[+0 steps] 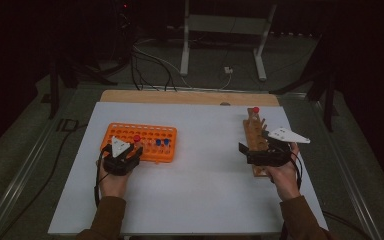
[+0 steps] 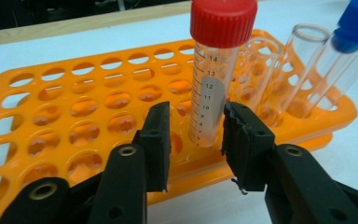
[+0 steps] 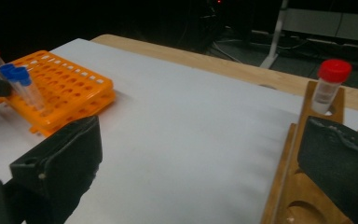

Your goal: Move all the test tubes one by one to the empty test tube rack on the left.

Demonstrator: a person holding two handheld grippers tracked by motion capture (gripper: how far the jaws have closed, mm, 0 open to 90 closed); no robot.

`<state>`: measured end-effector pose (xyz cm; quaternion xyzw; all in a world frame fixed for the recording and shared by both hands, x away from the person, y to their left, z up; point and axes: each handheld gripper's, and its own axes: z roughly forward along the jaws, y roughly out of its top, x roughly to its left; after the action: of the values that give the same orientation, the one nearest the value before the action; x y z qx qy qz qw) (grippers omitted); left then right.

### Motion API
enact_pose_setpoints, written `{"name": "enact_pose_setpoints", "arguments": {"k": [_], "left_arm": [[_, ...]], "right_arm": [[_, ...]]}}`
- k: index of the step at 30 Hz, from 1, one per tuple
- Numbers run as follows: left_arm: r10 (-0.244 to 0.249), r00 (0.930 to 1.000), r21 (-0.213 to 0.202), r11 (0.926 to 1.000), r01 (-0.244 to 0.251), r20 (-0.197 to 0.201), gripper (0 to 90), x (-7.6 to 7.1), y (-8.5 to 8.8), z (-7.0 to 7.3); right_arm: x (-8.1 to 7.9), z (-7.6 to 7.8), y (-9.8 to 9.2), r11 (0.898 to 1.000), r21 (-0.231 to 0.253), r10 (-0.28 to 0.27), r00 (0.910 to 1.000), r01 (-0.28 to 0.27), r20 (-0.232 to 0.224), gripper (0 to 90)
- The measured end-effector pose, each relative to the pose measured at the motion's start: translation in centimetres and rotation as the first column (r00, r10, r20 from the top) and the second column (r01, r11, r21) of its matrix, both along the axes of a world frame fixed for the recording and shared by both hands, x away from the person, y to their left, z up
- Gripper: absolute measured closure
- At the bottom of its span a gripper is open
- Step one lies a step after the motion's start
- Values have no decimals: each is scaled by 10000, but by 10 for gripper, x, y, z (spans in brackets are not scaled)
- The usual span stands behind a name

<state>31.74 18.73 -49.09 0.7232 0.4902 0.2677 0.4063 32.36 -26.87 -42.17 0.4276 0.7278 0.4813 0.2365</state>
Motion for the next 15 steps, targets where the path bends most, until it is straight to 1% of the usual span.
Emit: {"name": "enact_pose_setpoints", "arguments": {"k": [2,5,7,9,11,13,15], "left_arm": [[45,10000,-175,9998,-44,77,574,-4,3,2],[45,9998,-585,9983,-35,173,521,-9,7,6],[-22,9998,-841,9964,38,191,463,-12,9,8],[-91,9995,-1006,9948,122,309,392,-15,9,10],[-176,9990,-1297,9913,230,423,336,-18,9,13],[-165,9985,-1558,9875,245,519,257,-20,8,16],[-194,9982,-1604,9866,283,568,202,-22,7,18]], "right_arm": [[3,2,-2,10000,-31,-90,10000,90,0,4],[10,5,-5,9995,-180,-257,9997,257,13,4],[15,7,-6,9990,-287,-350,9994,350,6,4],[20,9,-7,9981,-411,-463,9989,464,38,4],[26,11,-8,9972,-478,-569,9984,571,42,4],[32,13,-9,9958,-599,-698,9976,698,23,4],[39,14,-10,9936,-745,-846,9964,845,24,5]]}}
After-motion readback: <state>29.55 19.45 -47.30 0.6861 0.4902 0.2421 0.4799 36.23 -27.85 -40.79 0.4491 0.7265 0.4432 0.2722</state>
